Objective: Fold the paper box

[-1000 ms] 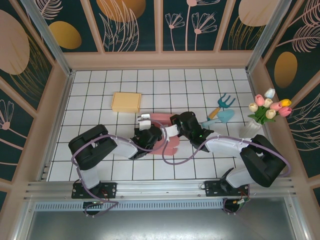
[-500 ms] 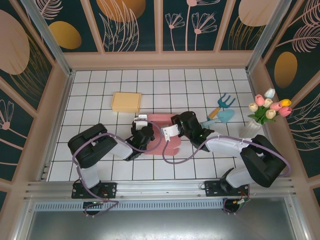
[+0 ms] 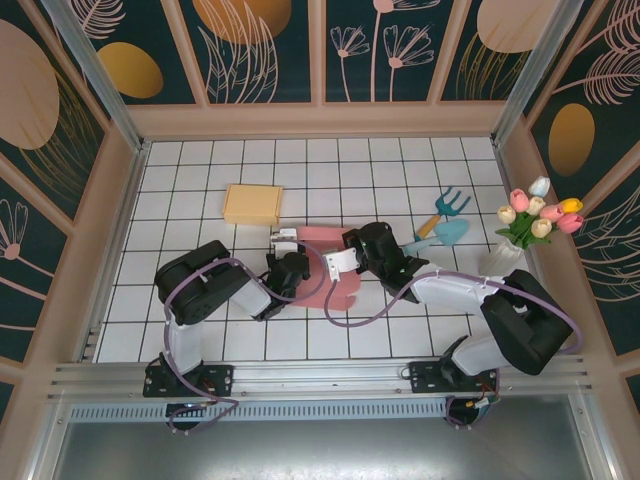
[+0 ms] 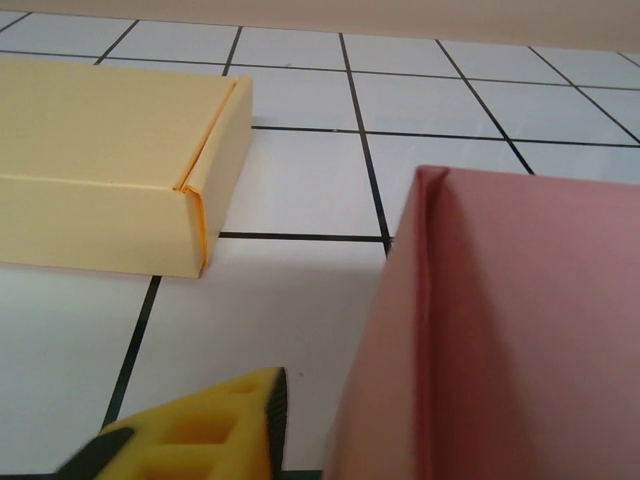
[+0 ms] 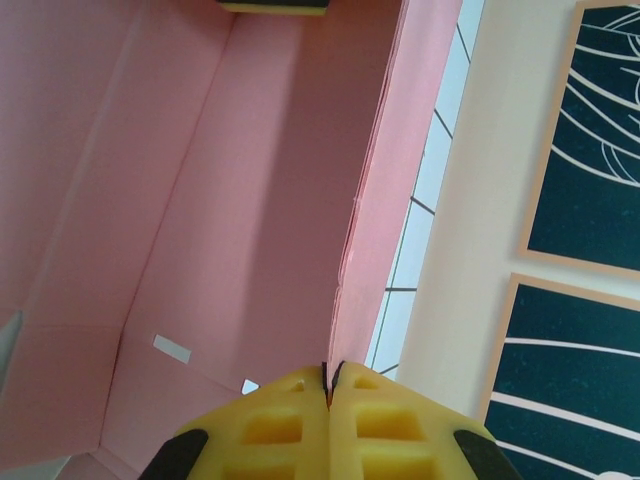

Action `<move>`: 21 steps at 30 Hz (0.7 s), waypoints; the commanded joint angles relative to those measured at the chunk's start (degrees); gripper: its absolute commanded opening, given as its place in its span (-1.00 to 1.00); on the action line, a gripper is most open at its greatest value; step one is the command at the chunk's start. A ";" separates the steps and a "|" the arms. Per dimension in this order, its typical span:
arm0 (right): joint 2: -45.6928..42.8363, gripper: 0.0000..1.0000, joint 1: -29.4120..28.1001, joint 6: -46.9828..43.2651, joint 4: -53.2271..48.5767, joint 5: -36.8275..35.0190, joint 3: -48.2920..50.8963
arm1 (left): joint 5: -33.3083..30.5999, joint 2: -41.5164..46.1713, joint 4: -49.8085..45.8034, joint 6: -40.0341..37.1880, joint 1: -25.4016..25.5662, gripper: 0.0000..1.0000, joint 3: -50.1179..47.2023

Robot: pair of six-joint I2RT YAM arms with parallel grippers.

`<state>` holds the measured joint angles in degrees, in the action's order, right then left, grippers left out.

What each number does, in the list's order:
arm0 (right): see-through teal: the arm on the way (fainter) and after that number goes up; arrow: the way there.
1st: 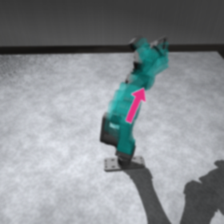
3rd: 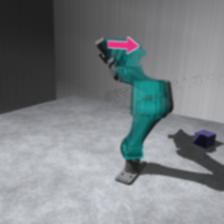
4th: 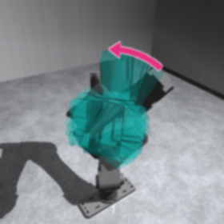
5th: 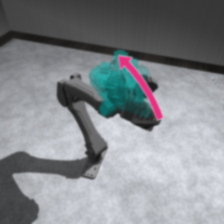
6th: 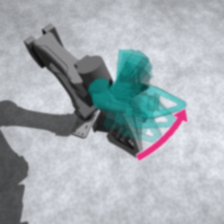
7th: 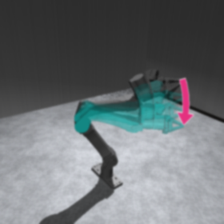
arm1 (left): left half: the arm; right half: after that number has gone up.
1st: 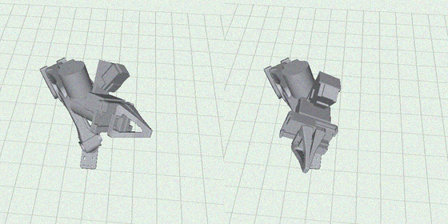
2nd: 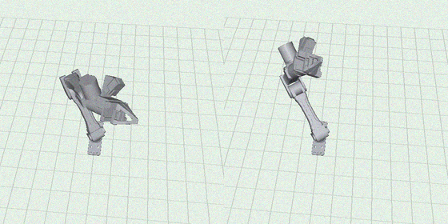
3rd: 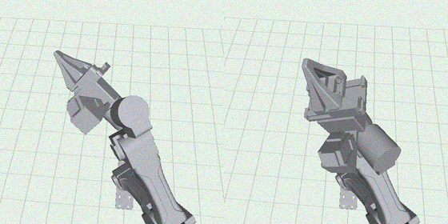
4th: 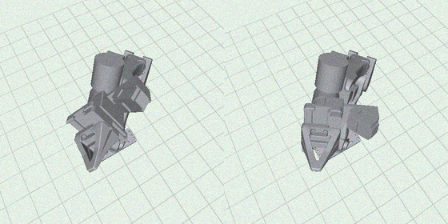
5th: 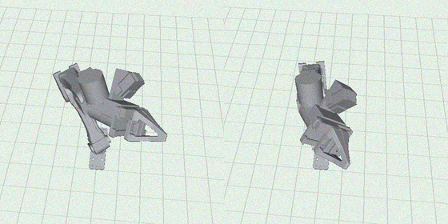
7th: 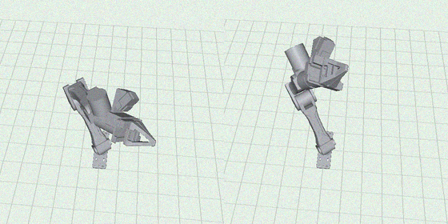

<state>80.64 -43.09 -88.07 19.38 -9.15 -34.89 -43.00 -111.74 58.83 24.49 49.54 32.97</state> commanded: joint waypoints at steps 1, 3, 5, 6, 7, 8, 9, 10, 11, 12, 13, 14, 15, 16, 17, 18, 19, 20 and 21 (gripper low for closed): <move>0.96 -1.00 1.38 1.10 -12.25 -2.45 1.51 | -12.74 -0.12 -8.35 2.57 -3.29 -0.56 -2.16; 1.18 -1.00 1.84 1.69 -12.32 -3.56 1.16 | -13.63 0.35 -8.89 3.08 -4.10 -0.63 -3.40; 1.16 -1.00 2.22 2.24 -12.43 -4.20 0.94 | -13.60 0.55 -10.08 4.01 -5.12 -0.68 -4.00; 1.05 -1.00 2.31 2.44 -12.43 -4.30 0.95 | -13.63 0.56 -10.28 4.12 -5.44 -0.69 -4.22; 0.91 -1.00 2.27 2.60 -12.43 -4.26 0.96 | -13.45 0.69 -10.21 3.87 -5.44 -0.69 -4.36; 0.92 -1.00 2.27 2.64 -12.43 -4.03 0.91 | -12.44 0.86 -9.71 3.20 -5.43 -0.67 -4.46; 0.83 -1.00 2.10 2.87 -12.41 -3.68 0.88 | -10.37 1.21 -8.59 2.27 -5.42 -0.62 -4.86; 0.89 -1.00 1.96 3.18 -12.28 -3.38 0.80 | -8.22 1.68 -6.99 1.27 -5.44 -0.53 -5.50; 0.91 -1.00 1.81 3.50 -12.30 -3.02 0.60 | -5.25 2.50 -5.25 0.41 -5.42 -0.38 -6.24; 1.16 -1.00 1.64 3.83 -12.39 -2.71 0.32 | -2.97 3.44 -4.26 -0.11 -5.42 -0.17 -6.83; 1.35 -1.00 1.53 4.07 -12.62 -2.40 0.15 | -1.24 4.48 -3.80 -0.36 -5.42 -0.01 -7.32; 1.60 -1.00 1.52 4.36 -13.03 -2.12 -0.20 | 0.15 5.35 -3.50 -0.45 -5.45 0.04 -7.69; 2.04 -1.00 1.52 4.76 -13.46 -2.10 -0.64 | 1.60 6.54 -3.00 -0.77 -5.42 0.08 -8.38; 2.45 -1.00 1.43 5.21 -13.71 -2.26 -1.08 | 2.86 7.81 -2.45 -1.06 -5.37 0.09 -9.19; 2.81 -1.00 1.43 5.44 -13.74 -2.42 -1.28 | 4.02 8.99 -1.76 -1.31 -5.33 0.09 -10.05; 2.97 -1.00 1.34 5.69 -13.75 -2.54 -1.40 | 5.40 10.22 -0.69 -1.60 -5.33 0.10 -11.27; 3.09 -1.00 1.28 5.78 -13.75 -2.67 -1.40 | 6.52 11.56 0.42 -1.80 -5.34 0.10 -12.79; 3.20 -1.00 1.21 5.88 -13.75 -2.72 -1.51 | 7.26 12.59 1.63 -1.86 -5.33 0.11 -14.26; 3.20 -1.00 1.17 6.06 -13.84 -2.73 -1.62 | 8.19 13.21 3.45 -1.96 -5.33 0.11 -16.12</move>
<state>81.93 -43.44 -84.53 16.62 -6.66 -37.63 -32.69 -101.10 59.88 22.85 46.37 21.28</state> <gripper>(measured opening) 0.064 0.554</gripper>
